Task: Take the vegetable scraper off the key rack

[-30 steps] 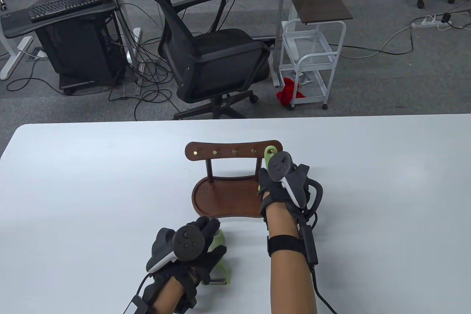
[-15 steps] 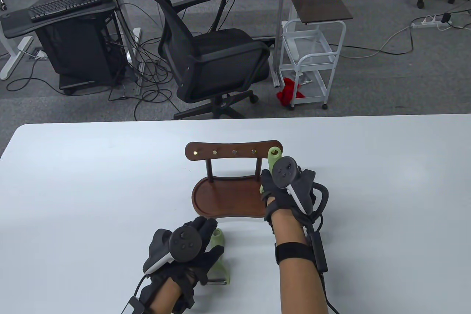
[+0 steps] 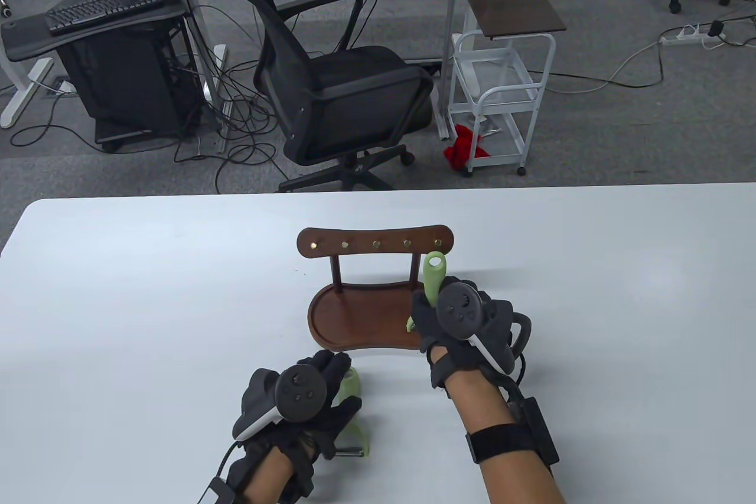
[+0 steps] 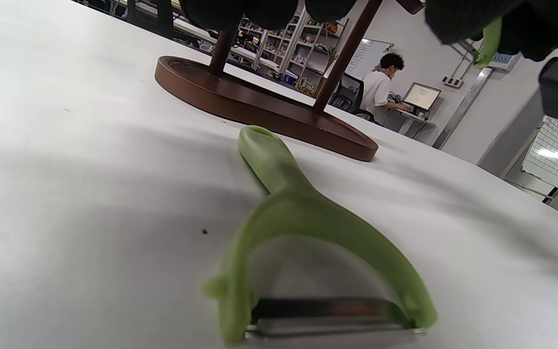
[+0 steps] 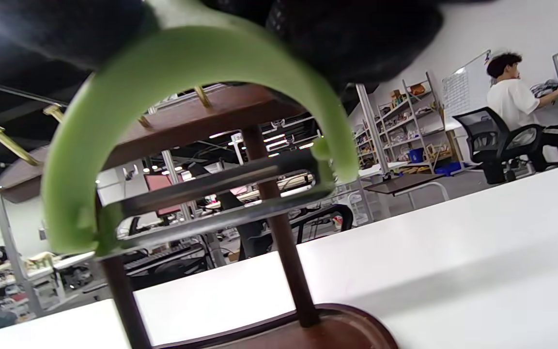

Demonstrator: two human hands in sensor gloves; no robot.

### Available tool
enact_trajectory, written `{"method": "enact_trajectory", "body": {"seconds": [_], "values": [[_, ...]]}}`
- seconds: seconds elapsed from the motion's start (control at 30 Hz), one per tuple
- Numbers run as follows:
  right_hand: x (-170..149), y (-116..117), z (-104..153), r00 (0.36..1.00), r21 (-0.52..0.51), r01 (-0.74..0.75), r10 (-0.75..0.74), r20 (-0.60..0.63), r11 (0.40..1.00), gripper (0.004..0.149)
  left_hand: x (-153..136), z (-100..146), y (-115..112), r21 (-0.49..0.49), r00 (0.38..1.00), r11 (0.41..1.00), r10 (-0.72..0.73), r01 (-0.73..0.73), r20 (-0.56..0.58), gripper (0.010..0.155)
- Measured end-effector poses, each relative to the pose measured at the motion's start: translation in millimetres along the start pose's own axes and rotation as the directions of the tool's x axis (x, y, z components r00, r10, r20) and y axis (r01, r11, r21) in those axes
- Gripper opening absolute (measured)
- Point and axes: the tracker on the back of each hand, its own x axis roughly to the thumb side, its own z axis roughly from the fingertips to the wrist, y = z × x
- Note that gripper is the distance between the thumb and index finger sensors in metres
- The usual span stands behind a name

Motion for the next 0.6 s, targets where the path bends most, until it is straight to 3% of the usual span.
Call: {"method": "enact_trajectory", "body": {"seconds": [0.2, 0.27, 0.43, 0.6], "values": [[-3.9, -2.1, 22.8, 1.000, 0.041, 0.004, -0.004, 0.010, 0.999, 0.055, 1.3, 0.2, -1.2, 0.002, 1.000, 1.000, -0.006, 0.006, 0.007, 0.074], [-5.8, -2.2, 31.3, 1.000, 0.108, 0.026, -0.024, -0.020, 0.994, 0.055, 1.8, 1.0, -2.3, 0.002, 1.000, 1.000, -0.008, 0.008, 0.007, 0.074], [-8.5, -6.1, 49.6, 1.000, 0.111, -0.020, 0.018, 0.015, 0.994, 0.056, 4.6, 0.8, -3.1, 0.003, 1.000, 1.000, -0.007, 0.007, 0.011, 0.074], [-17.4, -0.9, 62.5, 0.999, 0.138, 0.053, -0.051, -0.013, 0.989, 0.055, 7.1, 0.5, -3.7, 0.008, 1.000, 1.000, -0.014, 0.014, 0.023, 0.074]]}}
